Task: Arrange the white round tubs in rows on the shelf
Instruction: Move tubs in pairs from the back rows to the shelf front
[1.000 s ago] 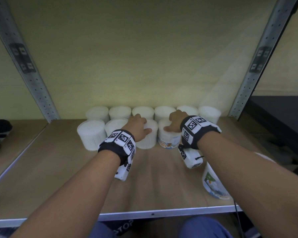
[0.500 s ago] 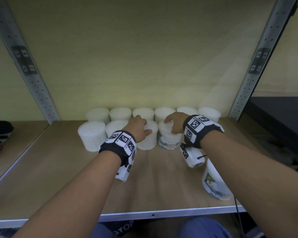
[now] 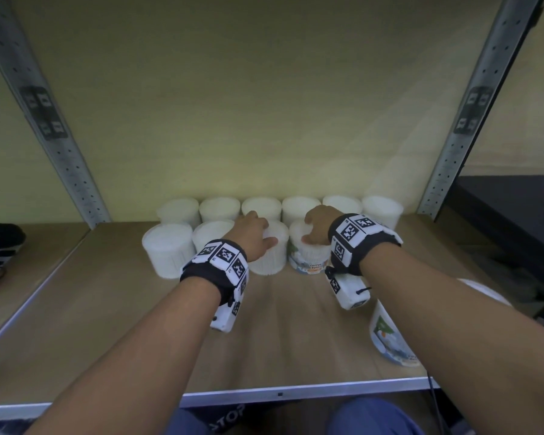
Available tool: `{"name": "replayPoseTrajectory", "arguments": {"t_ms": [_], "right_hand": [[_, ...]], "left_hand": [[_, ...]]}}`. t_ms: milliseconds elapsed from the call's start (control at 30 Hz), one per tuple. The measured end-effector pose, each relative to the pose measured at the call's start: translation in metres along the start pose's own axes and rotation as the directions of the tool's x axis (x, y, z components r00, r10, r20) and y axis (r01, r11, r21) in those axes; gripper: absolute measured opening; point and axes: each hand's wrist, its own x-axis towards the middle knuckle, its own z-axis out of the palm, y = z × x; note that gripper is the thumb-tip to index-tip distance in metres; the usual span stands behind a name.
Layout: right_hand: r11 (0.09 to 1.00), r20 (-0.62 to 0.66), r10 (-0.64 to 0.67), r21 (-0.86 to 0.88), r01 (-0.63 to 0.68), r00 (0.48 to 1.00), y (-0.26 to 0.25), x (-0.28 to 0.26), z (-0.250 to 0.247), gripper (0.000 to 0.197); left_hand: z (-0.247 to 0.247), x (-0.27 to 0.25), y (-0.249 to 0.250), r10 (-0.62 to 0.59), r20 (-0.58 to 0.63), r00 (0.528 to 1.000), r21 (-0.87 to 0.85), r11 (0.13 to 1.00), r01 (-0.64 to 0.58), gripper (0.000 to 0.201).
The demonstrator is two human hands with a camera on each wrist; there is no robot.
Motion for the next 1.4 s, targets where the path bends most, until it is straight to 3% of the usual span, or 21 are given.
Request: {"name": "replayPoseTrajectory", "arguments": {"t_ms": [567,833,967,1200,1400], "right_hand": [[0.999,-0.028,-0.04,-0.024,0.04,0.999,0.005,0.0,0.005,0.055],[0.998,-0.054,-0.062,-0.012,0.061,0.997,0.007,0.001,0.008,0.054],[0.998,-0.059,-0.067,-0.015,0.066,0.996,0.007,0.001,0.008,0.053],[0.997,-0.072,-0.072,-0.019,0.071,0.995,0.007,0.002,0.009,0.053],[0.997,-0.06,-0.074,-0.025,0.073,0.995,0.006,0.0,0.007,0.051]], "left_hand": [[-0.008,0.006,-0.002,0.072,0.086,0.994,-0.024,0.997,-0.07,0.048],[0.001,0.009,0.006,-0.034,-0.209,0.977,-0.05,0.998,0.024,0.05],[0.007,0.012,0.007,-0.072,-0.15,0.986,0.044,0.996,0.079,0.055],[0.005,0.014,0.003,-0.032,-0.079,0.996,0.051,0.998,0.036,0.055],[-0.001,0.015,0.004,0.054,0.009,0.999,-0.098,0.994,-0.053,0.051]]}}
